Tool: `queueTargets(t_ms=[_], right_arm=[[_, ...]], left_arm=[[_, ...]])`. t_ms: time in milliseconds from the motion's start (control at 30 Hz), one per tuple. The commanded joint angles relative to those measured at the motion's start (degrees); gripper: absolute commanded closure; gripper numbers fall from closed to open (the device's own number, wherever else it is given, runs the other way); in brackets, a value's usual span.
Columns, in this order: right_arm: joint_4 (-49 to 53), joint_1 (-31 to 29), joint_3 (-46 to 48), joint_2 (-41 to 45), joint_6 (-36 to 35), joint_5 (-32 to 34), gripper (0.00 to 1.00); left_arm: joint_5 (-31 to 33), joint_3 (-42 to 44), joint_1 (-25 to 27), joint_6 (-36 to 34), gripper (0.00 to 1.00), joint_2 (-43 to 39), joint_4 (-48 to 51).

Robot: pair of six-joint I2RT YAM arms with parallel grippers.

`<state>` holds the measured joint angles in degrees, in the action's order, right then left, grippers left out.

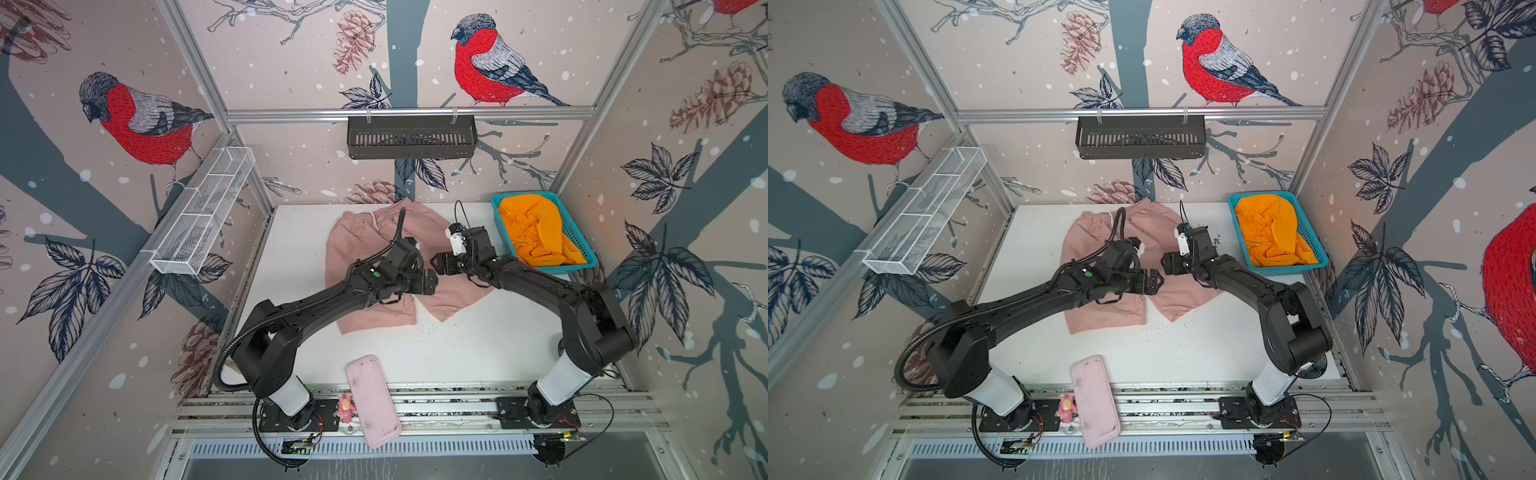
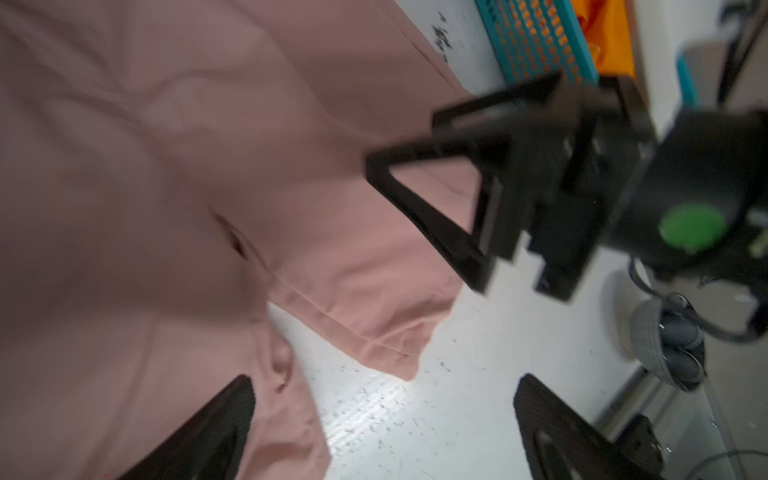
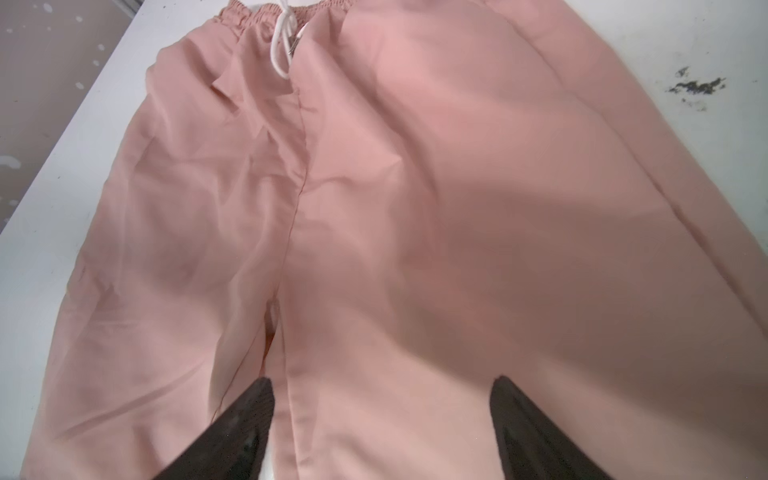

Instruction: Fold and stack the shorts

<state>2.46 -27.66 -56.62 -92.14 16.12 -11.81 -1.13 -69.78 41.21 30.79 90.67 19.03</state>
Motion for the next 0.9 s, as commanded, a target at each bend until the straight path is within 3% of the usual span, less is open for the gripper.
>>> queueTargets(t_ms=[0,100,200,333,633,867], right_arm=[[-2.92,-6.19,4.45,3.82,-0.90,-0.07,0.16],[-3.22,-16.15,4.18,2.79,-1.26,4.95,0.16],[-1.75,-23.68,1.65,-0.98,-1.26,12.70,0.15],[-0.22,-28.23,0.25,-6.28,-0.70,16.25,0.15],[3.21,-29.48,7.67,-6.56,4.24,18.65,0.17],[7.88,-24.22,15.12,2.52,11.30,15.03,0.20]], left_arm=[[8.03,-1.77,-7.63,-6.15,0.02,-2.69,7.35],[6.10,-1.02,-16.25,-8.98,0.02,-5.98,2.51],[8.01,-1.09,-21.83,-10.72,0.02,-7.73,-0.30],[7.02,-2.60,-25.60,-12.71,0.02,-6.86,-0.77],[0.57,-3.35,-25.76,-13.60,0.02,-1.75,-3.42],[-0.64,-6.48,-25.80,-15.83,0.02,1.98,-3.41]])
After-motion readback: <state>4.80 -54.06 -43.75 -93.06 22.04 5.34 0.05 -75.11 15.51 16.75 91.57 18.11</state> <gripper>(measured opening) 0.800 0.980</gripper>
